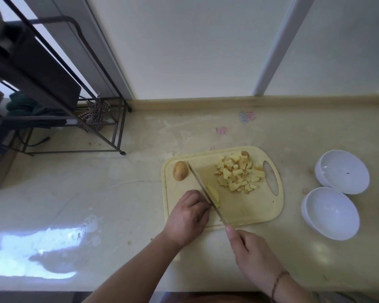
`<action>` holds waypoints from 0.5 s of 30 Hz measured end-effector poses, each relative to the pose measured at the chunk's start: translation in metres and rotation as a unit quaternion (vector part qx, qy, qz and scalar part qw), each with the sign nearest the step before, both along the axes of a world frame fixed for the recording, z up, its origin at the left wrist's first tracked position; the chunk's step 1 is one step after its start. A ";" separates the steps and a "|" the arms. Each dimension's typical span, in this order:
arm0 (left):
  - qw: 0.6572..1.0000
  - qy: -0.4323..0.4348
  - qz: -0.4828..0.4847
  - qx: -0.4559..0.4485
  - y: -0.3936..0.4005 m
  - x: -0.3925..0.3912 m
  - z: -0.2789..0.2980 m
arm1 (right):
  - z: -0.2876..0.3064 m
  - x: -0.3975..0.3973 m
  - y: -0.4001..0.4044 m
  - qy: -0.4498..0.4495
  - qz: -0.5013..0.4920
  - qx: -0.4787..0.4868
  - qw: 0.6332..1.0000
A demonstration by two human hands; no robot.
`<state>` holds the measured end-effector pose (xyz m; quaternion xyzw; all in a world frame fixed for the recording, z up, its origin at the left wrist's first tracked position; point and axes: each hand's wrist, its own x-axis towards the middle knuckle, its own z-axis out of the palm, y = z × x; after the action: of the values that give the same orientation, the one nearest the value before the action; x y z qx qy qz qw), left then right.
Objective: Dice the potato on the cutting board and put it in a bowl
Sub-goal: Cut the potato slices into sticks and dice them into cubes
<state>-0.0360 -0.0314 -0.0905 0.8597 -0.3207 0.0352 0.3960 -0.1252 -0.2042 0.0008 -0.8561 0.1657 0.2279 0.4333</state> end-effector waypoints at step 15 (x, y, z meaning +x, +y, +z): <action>0.933 -0.064 -0.297 0.194 0.003 0.091 0.025 | 0.006 -0.032 -0.048 0.023 -0.161 0.104 0.981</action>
<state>0.0545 -0.0281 -0.0657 0.7810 -0.5869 -0.0920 0.1926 -0.1570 -0.2520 0.0065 -0.7628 0.2869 0.1911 0.5471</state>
